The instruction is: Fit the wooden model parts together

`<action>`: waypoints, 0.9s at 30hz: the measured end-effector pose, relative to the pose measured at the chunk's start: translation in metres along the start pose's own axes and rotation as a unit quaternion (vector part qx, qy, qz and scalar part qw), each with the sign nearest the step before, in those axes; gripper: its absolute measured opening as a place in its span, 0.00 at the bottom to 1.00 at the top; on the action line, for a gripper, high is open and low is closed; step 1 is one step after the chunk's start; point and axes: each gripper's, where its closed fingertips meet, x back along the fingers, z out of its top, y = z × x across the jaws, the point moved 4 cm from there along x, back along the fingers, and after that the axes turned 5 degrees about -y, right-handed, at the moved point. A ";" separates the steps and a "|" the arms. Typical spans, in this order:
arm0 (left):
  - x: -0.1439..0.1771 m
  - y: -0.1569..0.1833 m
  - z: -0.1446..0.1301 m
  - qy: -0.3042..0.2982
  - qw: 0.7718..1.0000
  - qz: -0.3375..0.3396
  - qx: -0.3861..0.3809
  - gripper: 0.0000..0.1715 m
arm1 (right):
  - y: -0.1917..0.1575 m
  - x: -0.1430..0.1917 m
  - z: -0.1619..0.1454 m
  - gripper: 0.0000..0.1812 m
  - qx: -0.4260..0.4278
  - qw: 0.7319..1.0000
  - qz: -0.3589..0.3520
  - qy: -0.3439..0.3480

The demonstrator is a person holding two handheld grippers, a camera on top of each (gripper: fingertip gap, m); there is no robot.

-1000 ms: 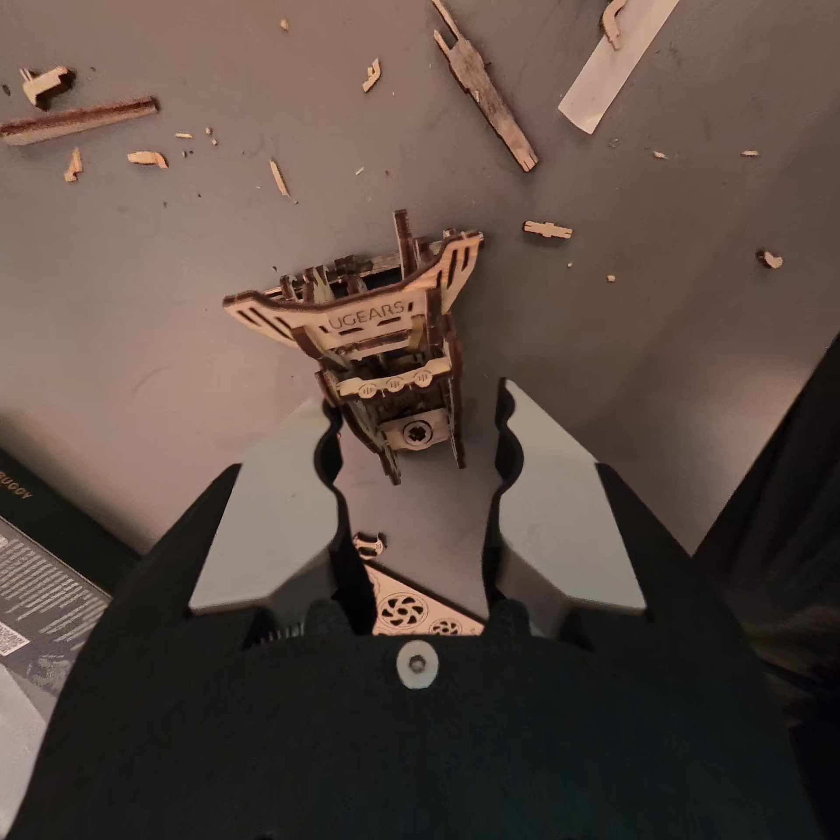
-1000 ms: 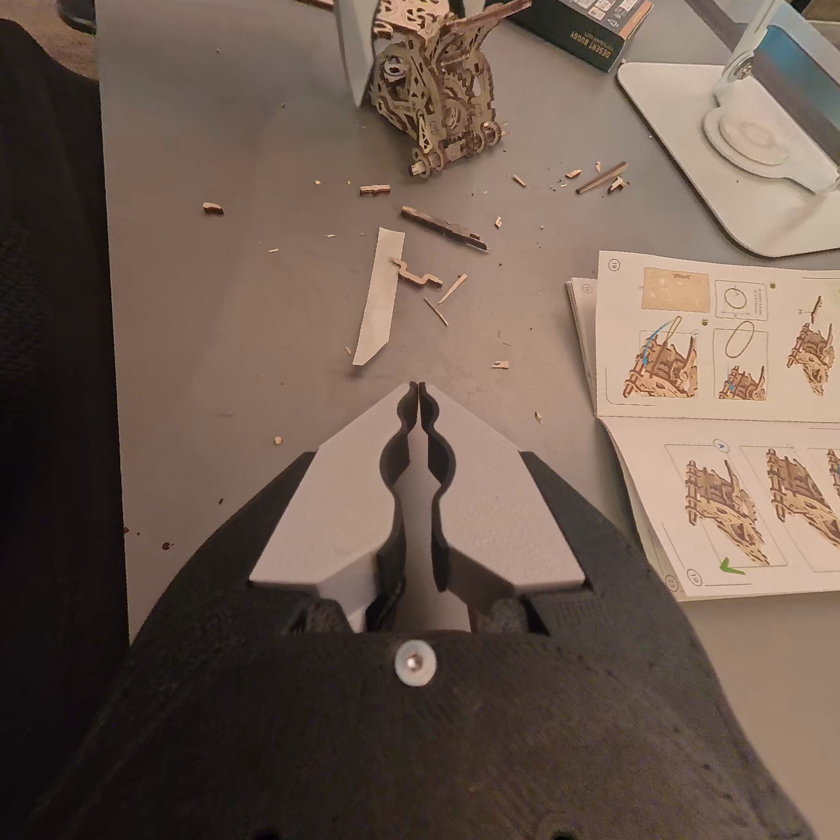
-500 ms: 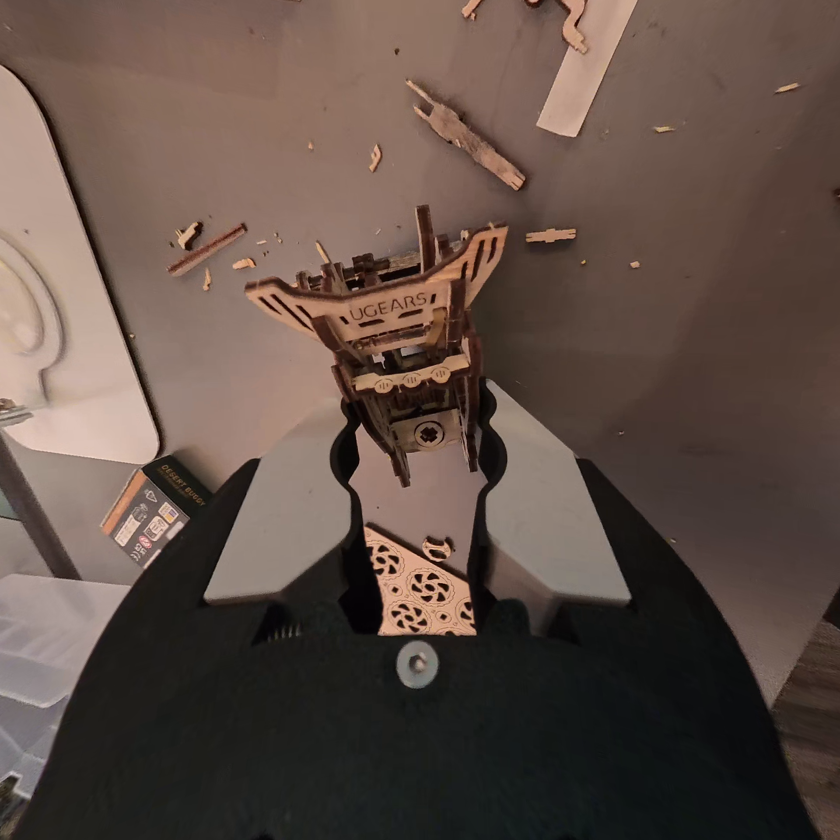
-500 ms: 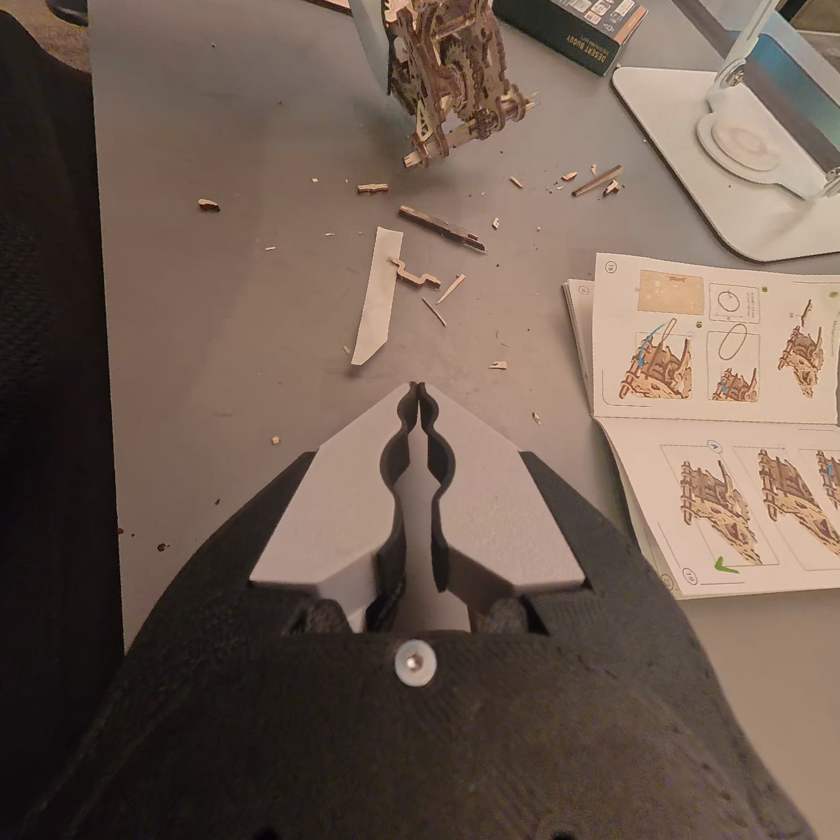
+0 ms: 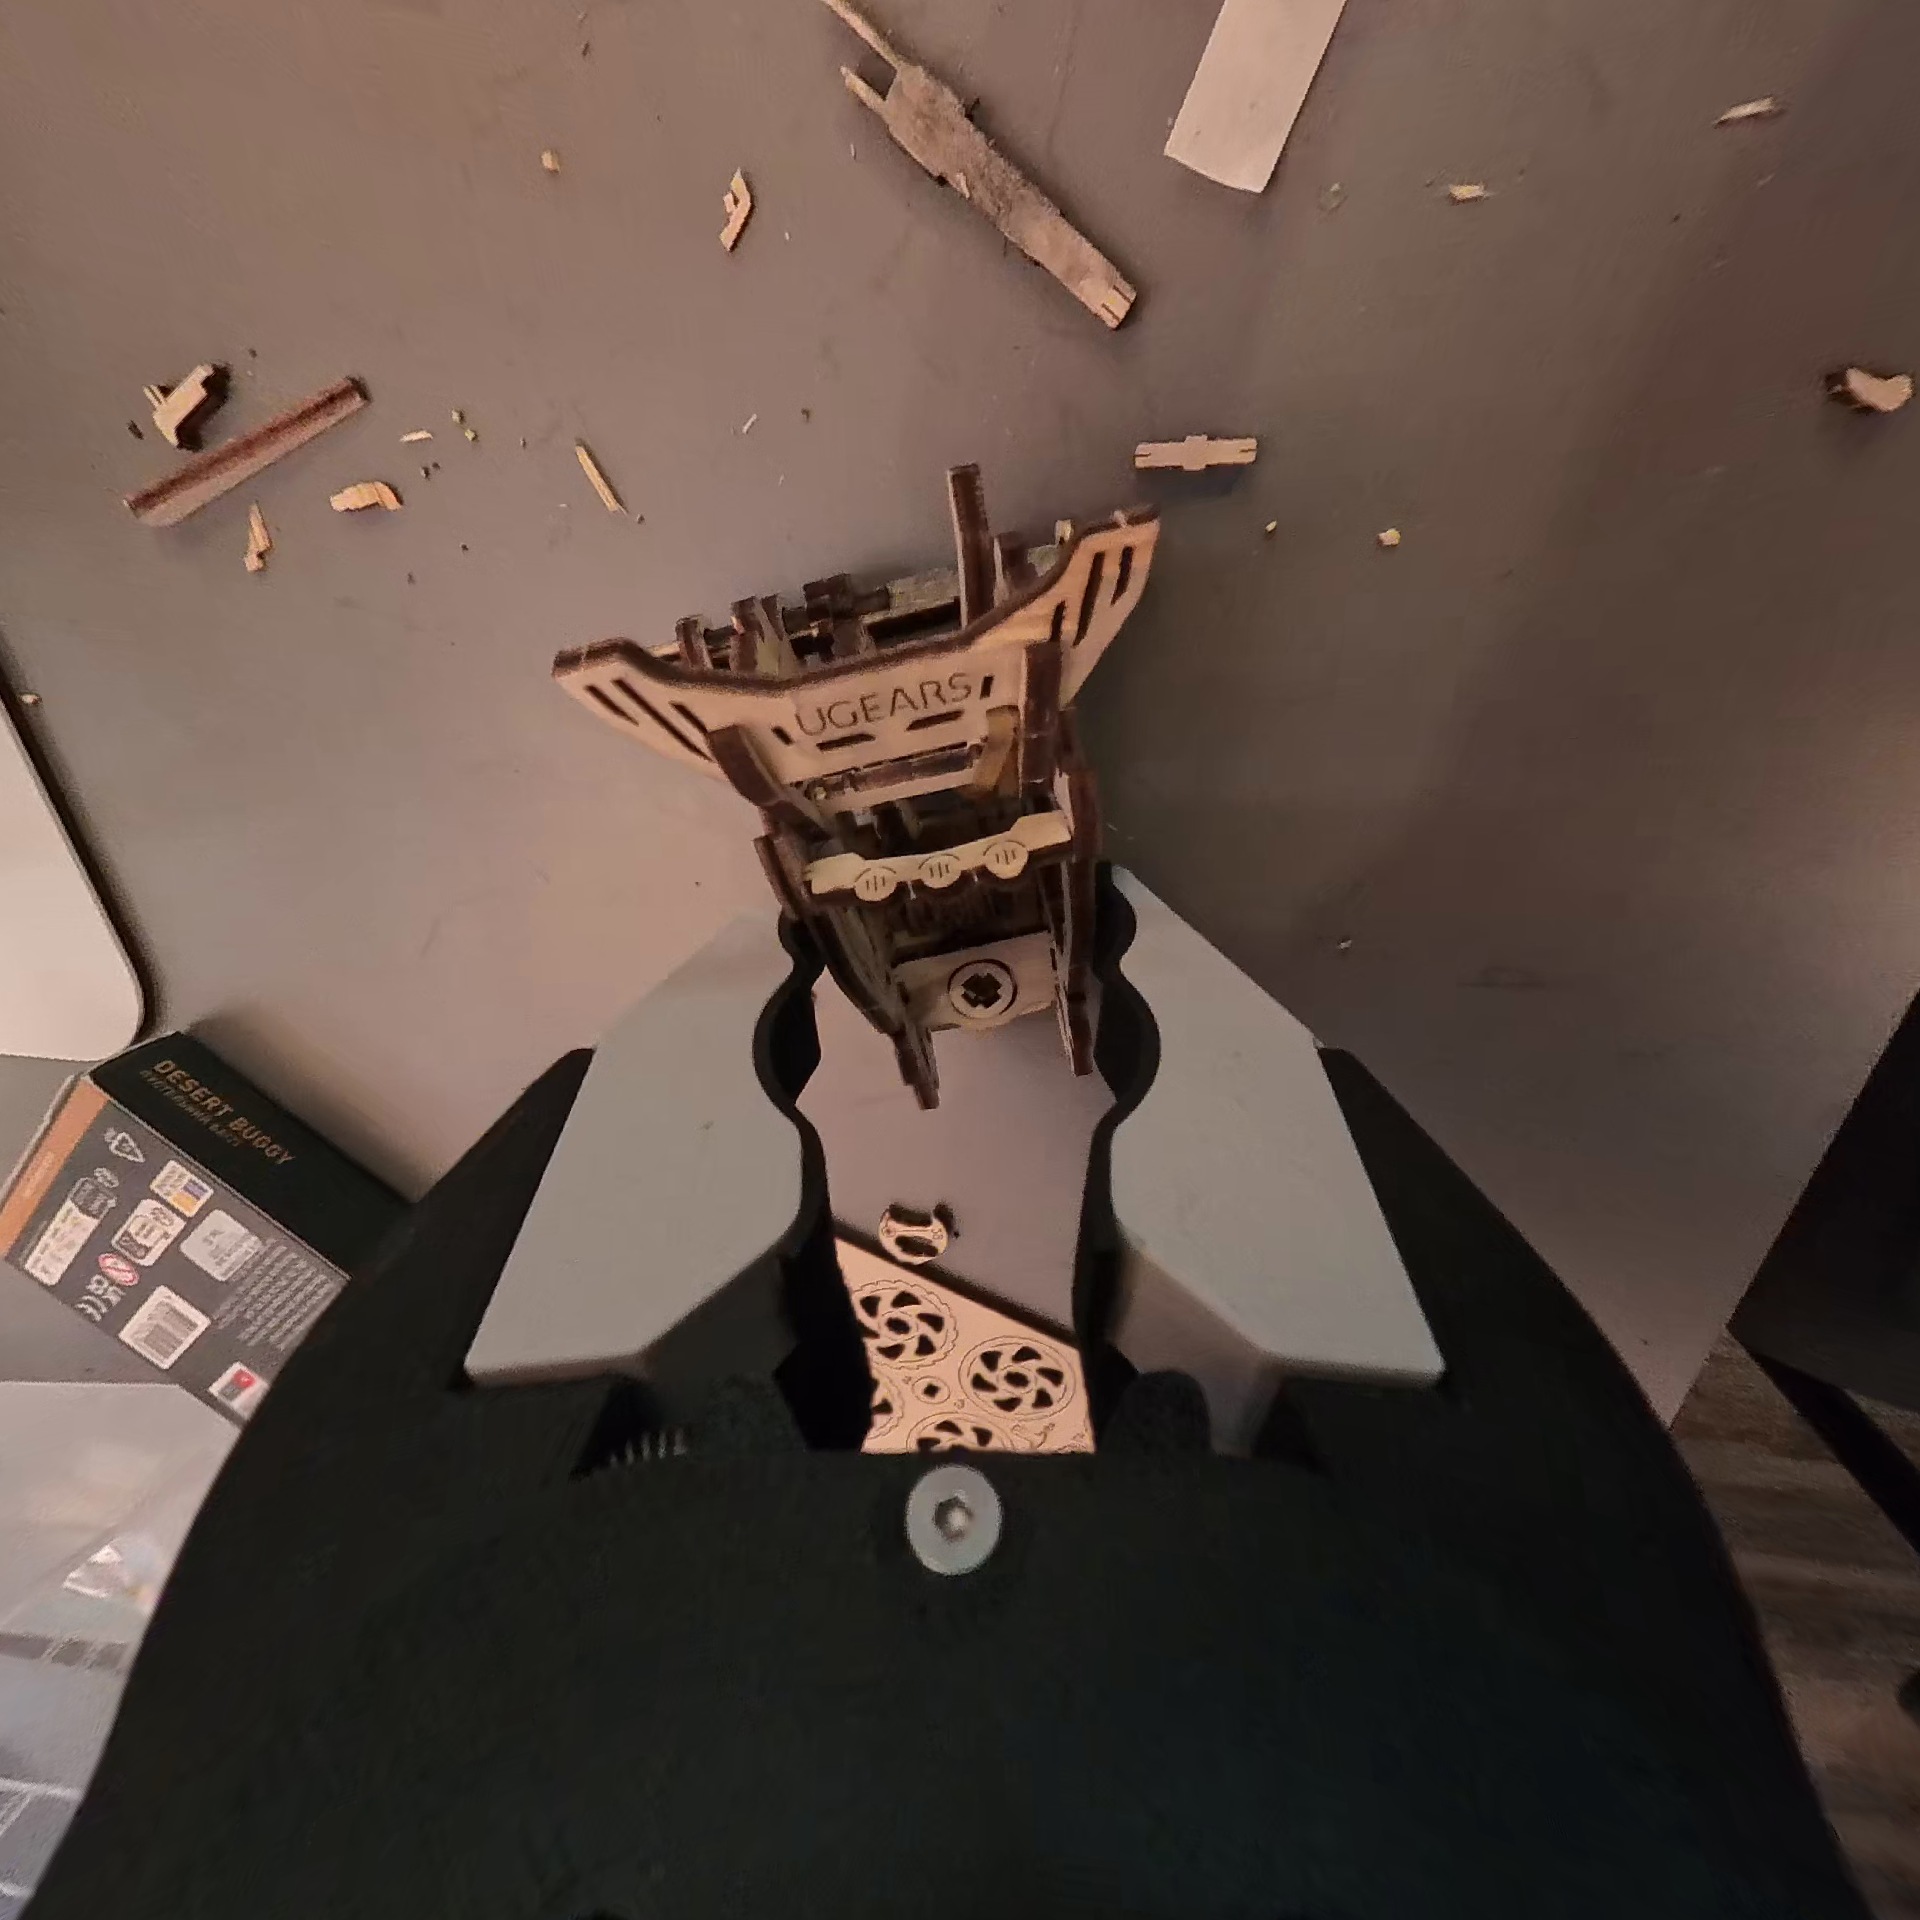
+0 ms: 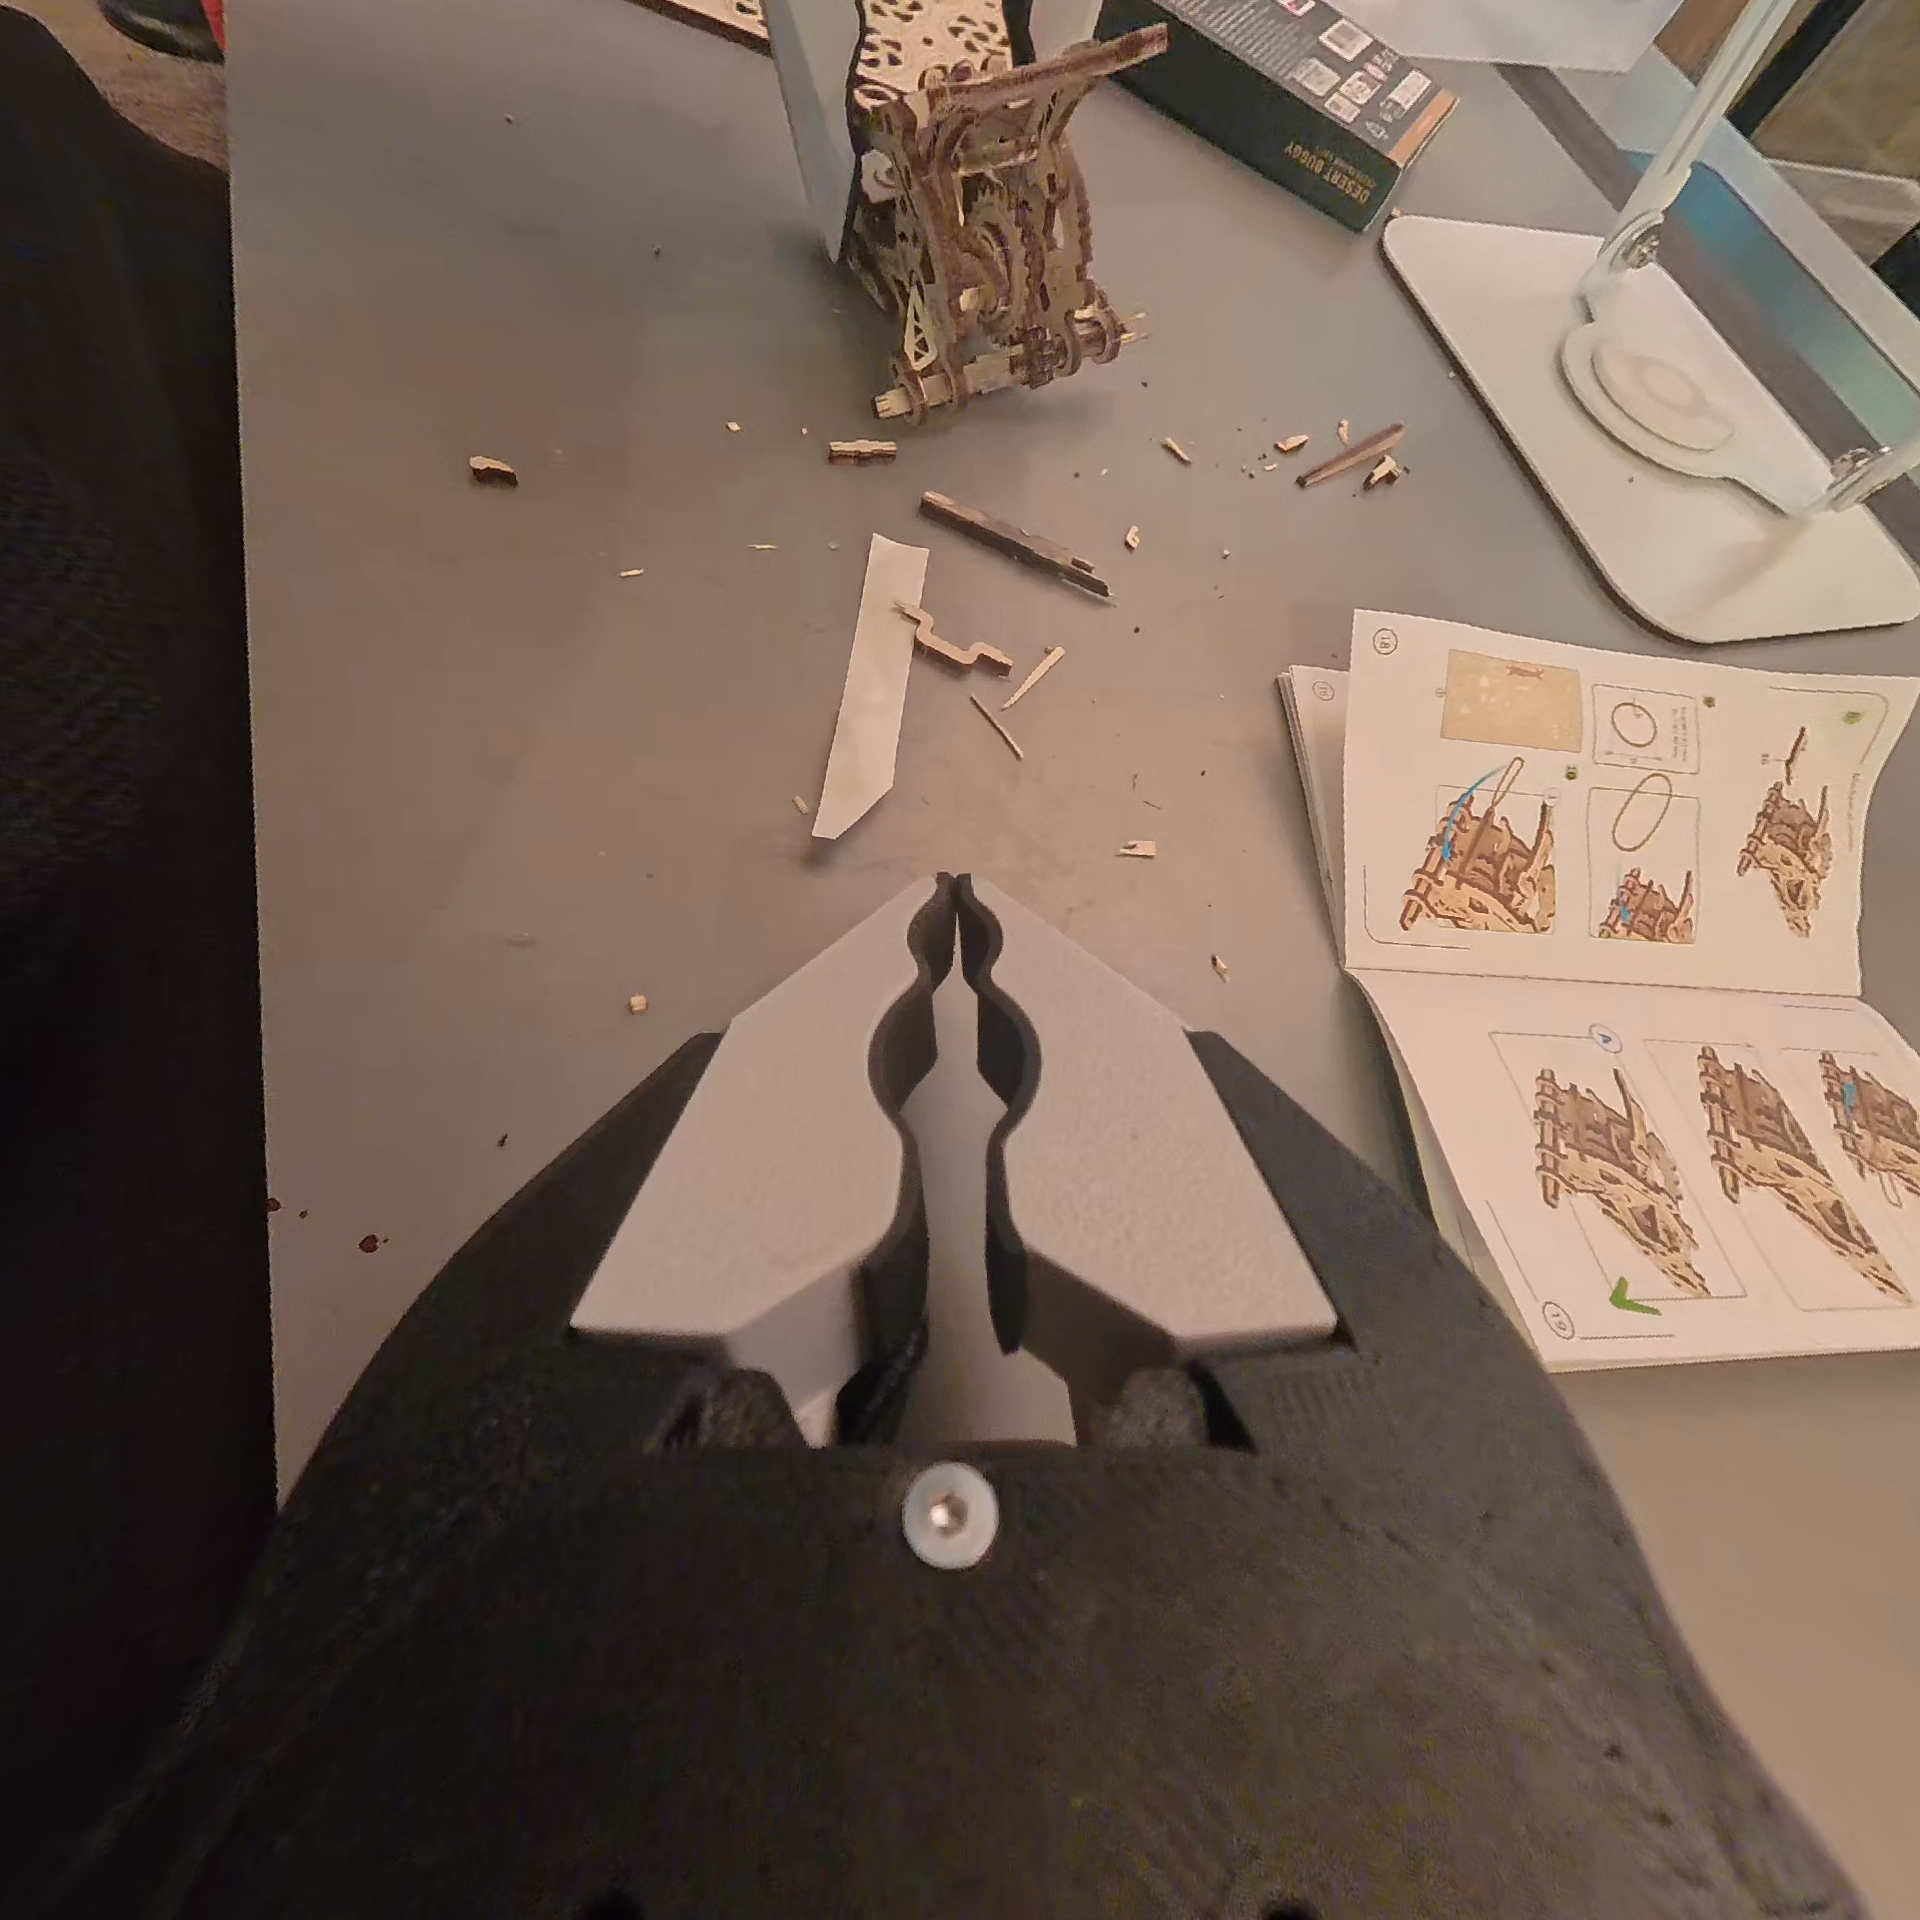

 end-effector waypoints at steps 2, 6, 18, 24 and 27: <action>-0.001 0.001 -0.001 0.005 1.000 0.000 0.010 0.30 | 0.000 0.000 0.000 0.00 0.001 1.000 -0.001 0.001; -0.001 0.001 -0.005 0.009 0.999 0.004 0.037 0.36 | -0.001 0.000 0.000 0.00 0.004 1.000 0.001 0.001; -0.003 0.015 -0.017 0.008 0.996 0.006 0.092 0.34 | -0.003 0.002 0.001 0.00 0.024 1.000 -0.008 0.012; -0.005 0.016 -0.016 0.016 0.995 0.006 0.102 0.32 | -0.005 0.002 0.002 0.00 0.042 0.999 -0.011 0.016; -0.006 0.017 -0.015 0.017 0.995 0.002 0.102 0.30 | -0.006 0.002 0.002 0.00 0.044 0.999 -0.012 0.017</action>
